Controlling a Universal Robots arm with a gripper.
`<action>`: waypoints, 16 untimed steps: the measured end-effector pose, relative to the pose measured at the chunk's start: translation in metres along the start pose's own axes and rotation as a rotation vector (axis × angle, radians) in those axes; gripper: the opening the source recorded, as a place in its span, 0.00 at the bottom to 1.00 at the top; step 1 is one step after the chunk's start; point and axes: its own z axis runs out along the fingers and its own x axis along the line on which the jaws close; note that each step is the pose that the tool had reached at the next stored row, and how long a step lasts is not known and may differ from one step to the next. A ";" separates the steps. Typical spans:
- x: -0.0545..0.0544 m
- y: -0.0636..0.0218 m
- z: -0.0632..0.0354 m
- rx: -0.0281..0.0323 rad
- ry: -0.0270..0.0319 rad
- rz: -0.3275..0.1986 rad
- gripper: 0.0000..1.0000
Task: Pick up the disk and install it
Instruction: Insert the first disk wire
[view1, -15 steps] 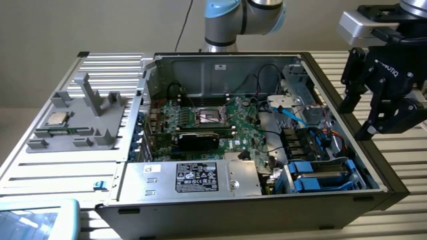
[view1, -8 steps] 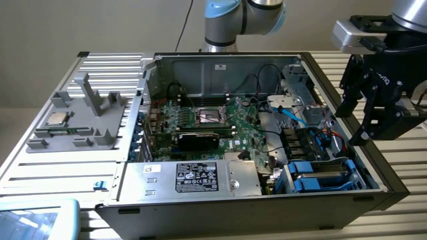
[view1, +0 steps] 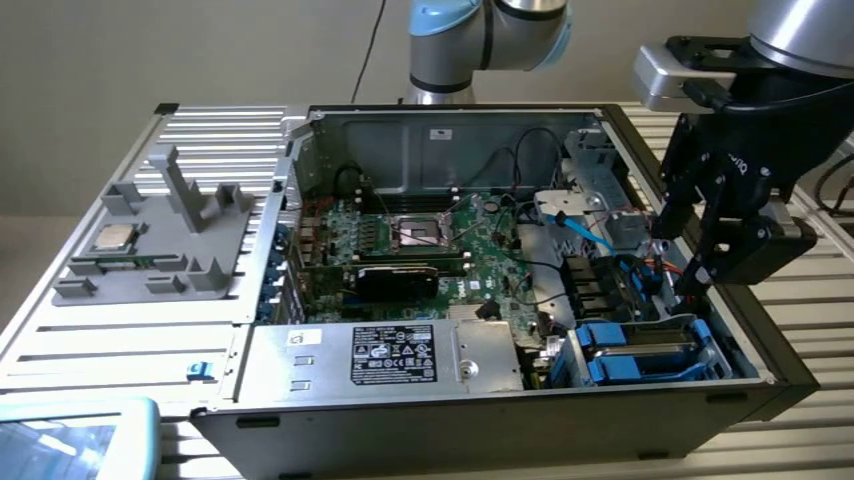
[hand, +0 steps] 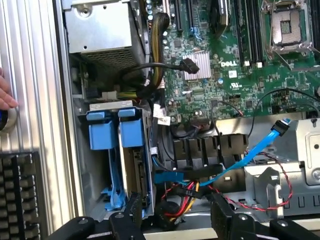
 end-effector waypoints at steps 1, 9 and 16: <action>0.000 0.0005 0.0006 0.0013 -0.0014 0.005 0.65; -0.001 0.0011 0.0036 0.0364 -0.0125 0.043 0.65; -0.001 0.0023 0.0120 0.0443 -0.0140 0.060 0.65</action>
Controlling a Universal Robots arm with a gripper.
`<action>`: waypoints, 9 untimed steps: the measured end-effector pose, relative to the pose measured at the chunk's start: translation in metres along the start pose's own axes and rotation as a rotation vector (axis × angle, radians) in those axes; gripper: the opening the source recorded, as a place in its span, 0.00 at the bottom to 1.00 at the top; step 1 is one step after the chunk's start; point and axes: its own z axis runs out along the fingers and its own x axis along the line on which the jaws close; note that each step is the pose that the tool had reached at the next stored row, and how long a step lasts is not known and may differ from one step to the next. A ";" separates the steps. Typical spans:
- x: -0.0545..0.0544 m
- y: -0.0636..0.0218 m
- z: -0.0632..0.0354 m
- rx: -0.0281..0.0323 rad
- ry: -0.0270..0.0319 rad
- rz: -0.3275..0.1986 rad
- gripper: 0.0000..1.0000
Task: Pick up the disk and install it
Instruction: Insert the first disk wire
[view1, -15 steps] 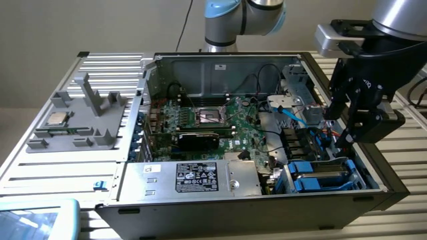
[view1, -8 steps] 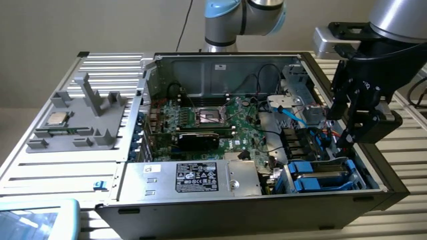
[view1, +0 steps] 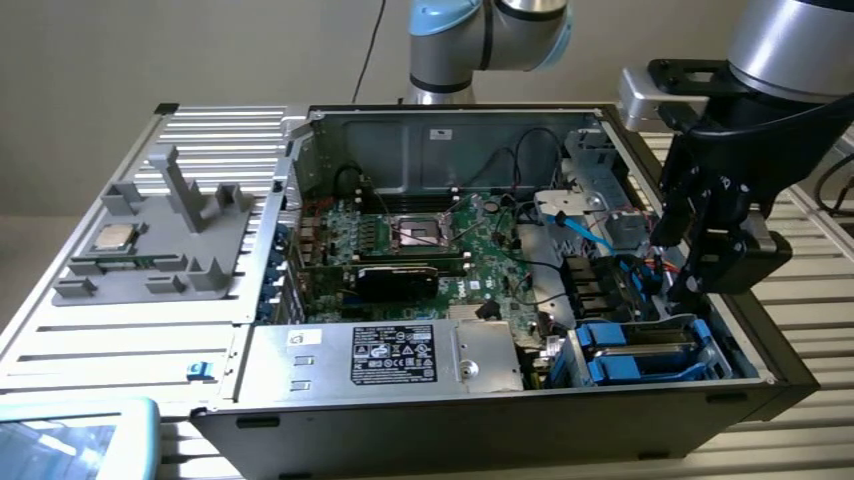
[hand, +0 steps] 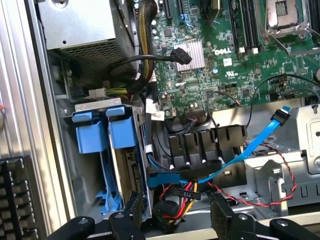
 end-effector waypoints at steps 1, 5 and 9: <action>0.000 0.0004 0.0004 0.0036 -0.0008 0.002 0.65; -0.001 0.0021 0.0022 0.0214 -0.0057 0.016 0.65; -0.001 0.0064 0.0068 0.0239 -0.0053 0.033 0.65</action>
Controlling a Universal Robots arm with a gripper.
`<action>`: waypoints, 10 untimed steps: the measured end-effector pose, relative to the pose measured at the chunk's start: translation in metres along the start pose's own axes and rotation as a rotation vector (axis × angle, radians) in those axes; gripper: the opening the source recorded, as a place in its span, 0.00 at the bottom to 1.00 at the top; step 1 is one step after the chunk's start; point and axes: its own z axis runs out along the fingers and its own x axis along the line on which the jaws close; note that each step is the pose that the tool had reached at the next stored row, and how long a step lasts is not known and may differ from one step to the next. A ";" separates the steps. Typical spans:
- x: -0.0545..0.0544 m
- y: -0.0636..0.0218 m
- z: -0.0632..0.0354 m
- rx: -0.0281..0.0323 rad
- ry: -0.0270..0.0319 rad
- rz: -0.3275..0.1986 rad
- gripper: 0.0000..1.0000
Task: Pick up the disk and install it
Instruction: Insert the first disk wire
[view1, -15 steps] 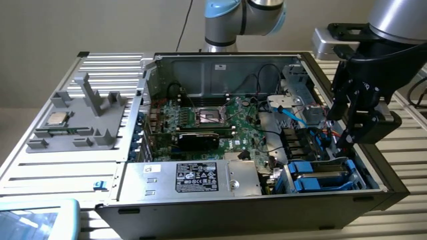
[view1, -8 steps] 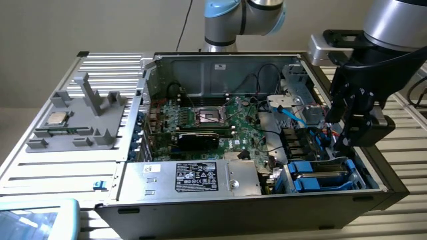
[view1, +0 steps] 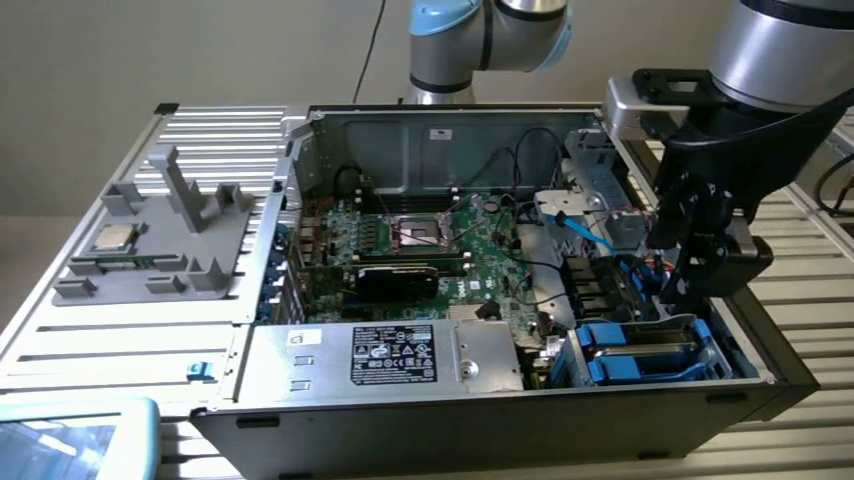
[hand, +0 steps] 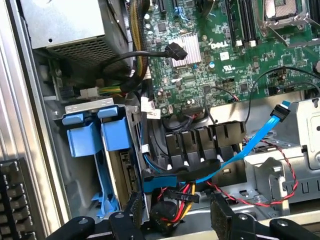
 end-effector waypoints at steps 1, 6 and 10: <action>0.000 0.0007 0.0012 -0.0001 -0.0004 0.006 0.65; 0.001 0.0045 0.0058 -0.0007 -0.0038 0.037 0.65; 0.001 0.0066 0.0079 0.0025 -0.0057 0.059 0.64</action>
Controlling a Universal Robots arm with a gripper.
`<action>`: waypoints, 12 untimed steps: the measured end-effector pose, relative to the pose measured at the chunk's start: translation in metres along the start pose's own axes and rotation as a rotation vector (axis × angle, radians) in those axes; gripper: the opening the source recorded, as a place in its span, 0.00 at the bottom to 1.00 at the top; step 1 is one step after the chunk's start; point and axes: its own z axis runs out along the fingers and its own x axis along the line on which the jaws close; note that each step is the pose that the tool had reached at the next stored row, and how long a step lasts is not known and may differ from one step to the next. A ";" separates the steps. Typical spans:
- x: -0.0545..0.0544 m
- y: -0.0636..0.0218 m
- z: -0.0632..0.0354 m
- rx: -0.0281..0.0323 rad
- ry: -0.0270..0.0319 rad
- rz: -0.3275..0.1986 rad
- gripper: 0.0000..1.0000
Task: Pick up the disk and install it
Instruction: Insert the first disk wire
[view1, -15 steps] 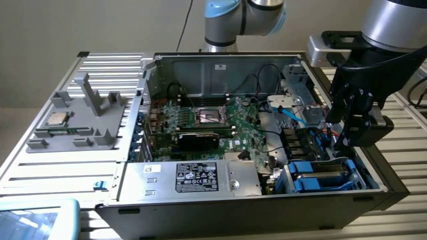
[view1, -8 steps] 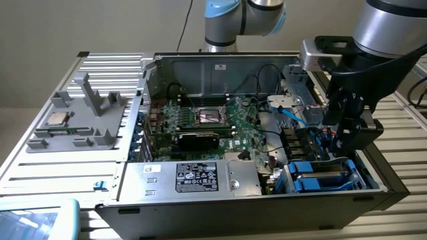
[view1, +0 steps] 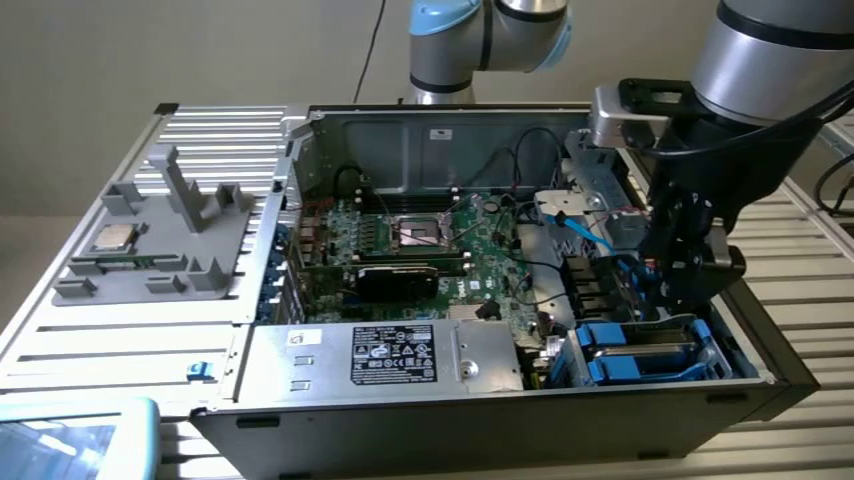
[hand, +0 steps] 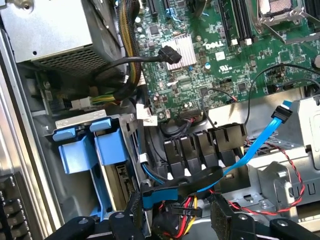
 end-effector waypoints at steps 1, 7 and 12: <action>0.000 0.0003 0.0004 0.0006 -0.0005 0.005 0.57; 0.000 0.0007 0.0020 0.0007 -0.0080 0.021 0.35; -0.001 0.0010 0.0027 -0.0006 -0.0187 0.026 0.35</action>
